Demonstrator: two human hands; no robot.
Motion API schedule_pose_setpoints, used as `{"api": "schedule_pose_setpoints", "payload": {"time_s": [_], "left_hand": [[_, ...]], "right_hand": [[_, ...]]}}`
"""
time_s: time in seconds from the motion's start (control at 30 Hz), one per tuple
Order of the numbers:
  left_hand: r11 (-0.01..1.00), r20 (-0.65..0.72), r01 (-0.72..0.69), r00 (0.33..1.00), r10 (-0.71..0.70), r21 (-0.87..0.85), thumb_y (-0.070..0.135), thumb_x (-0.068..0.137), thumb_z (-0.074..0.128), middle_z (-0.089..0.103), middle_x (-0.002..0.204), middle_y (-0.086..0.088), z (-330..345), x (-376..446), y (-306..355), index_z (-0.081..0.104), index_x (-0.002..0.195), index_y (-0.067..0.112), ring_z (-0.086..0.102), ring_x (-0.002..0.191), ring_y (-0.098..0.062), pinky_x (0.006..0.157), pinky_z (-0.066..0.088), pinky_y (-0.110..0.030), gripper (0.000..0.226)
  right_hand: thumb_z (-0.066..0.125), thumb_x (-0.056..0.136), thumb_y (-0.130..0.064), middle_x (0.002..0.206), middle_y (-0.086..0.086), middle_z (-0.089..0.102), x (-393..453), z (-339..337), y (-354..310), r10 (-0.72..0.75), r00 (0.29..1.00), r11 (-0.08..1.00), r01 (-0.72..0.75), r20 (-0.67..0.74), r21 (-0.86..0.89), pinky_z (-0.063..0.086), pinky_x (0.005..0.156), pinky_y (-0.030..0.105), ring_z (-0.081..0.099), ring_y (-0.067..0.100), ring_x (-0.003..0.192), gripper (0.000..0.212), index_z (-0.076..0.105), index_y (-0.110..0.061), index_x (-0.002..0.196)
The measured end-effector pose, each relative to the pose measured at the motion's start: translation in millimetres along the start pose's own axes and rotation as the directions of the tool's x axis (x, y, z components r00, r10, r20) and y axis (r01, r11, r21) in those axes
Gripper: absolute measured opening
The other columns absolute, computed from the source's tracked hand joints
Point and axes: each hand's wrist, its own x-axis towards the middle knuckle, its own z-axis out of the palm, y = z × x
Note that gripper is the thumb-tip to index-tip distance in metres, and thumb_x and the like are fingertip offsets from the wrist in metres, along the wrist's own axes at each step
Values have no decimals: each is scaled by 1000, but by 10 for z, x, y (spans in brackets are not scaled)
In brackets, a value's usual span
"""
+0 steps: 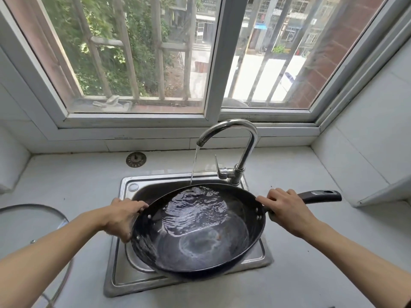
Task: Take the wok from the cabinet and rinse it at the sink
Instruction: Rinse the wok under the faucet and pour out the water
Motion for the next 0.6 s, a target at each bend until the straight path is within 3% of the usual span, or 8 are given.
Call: {"api": "schedule_pose_setpoints", "payload": {"time_s": [0.23,0.37,0.5,0.6], "left_hand": [[999,-10,28,1000,-29,-37,50,50,73,53,130,14,93,-42,-153,31,143,41,45,119,-13,104,30,-36,102],[997,29,-1,1000,3,-81,48,51,71,51,136,14,45,-108,-136,33,142,36,48,124,-12,108,30,-36,99],[978,41,-9,999,18,-209,43,47,72,53,130,19,2,-198,-198,37,130,42,51,121,-3,108,35,-32,91],[981,55,9,998,1,-192,43,44,69,54,126,21,-57,-273,-267,39,123,45,52,121,-2,106,36,-32,85]], "right_hand": [[81,54,-8,76,-3,56,48,58,-44,7,999,999,-9,32,43,32,54,31,55,22,65,54,65,-28,103],[82,56,-12,76,-5,55,57,63,-11,-2,998,998,-1,58,66,35,55,32,55,21,65,55,63,-31,105],[82,56,-13,78,-6,55,61,118,-11,5,996,995,-15,92,102,38,56,32,55,20,67,58,61,-33,107],[82,57,-15,79,-6,56,112,168,-64,14,993,990,-29,116,135,39,57,33,57,20,69,58,61,-34,108]]}}
